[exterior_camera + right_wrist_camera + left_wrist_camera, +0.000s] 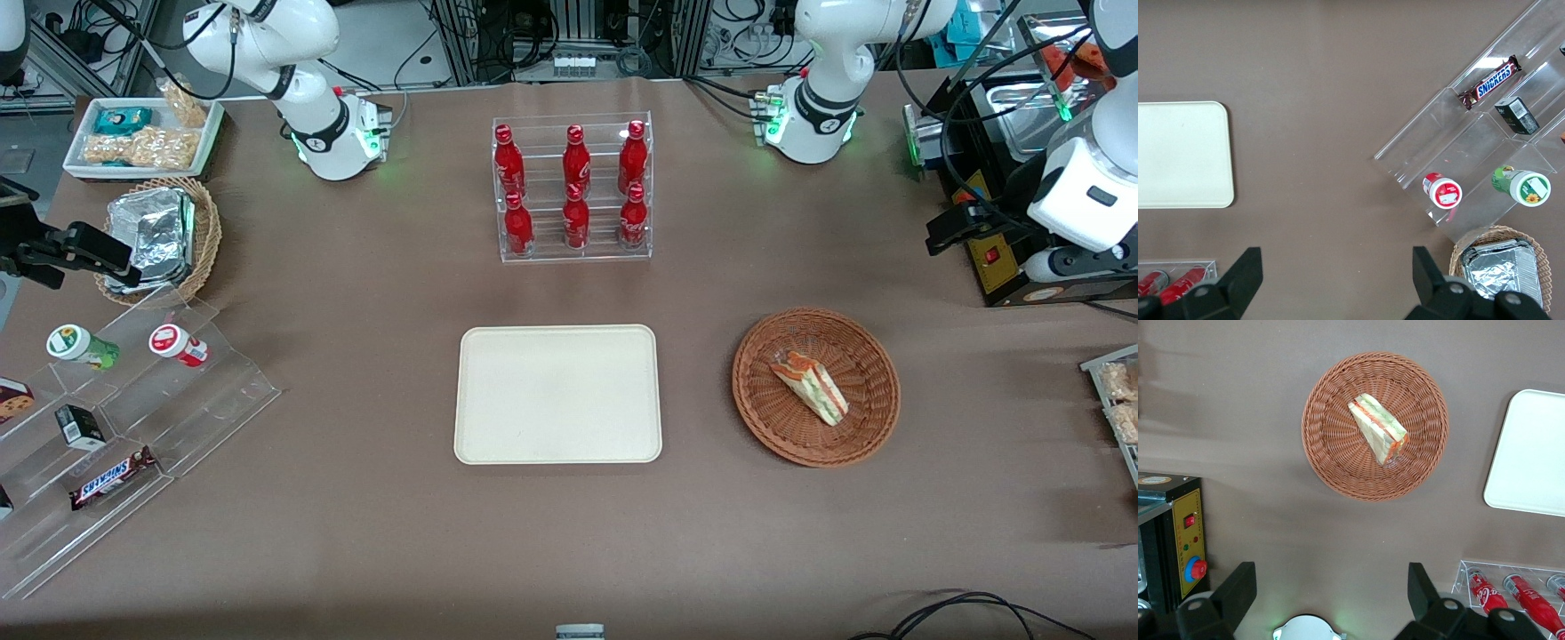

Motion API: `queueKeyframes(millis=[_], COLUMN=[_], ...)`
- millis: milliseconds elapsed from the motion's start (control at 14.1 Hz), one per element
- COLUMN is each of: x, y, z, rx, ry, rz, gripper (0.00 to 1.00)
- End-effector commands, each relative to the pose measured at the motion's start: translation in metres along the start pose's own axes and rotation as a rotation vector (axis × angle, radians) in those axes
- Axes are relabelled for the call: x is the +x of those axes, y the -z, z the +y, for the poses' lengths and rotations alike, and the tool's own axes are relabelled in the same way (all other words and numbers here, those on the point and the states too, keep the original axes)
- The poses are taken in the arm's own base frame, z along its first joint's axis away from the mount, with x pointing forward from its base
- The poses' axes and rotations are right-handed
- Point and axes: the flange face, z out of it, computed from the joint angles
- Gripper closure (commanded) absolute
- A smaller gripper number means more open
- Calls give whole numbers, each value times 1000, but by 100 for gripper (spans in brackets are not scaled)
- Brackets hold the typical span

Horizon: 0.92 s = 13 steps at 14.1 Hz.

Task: Place sandwich from basket to tray
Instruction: 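Move the left gripper toward the wicker basket holding the sandwich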

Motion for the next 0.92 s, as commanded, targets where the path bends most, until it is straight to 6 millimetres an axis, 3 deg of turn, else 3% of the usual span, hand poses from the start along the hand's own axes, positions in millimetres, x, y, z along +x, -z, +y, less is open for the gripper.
queueKeyframes(millis=[0, 637, 779, 850], x=[0, -2, 2, 5], y=[8, -6, -18, -33], z=[-1, -2, -1, -1], rx=[3, 31, 35, 39], ry=[-8, -4, -3, -1], rz=[20, -13, -32, -50], gripper=[0, 0, 0, 0])
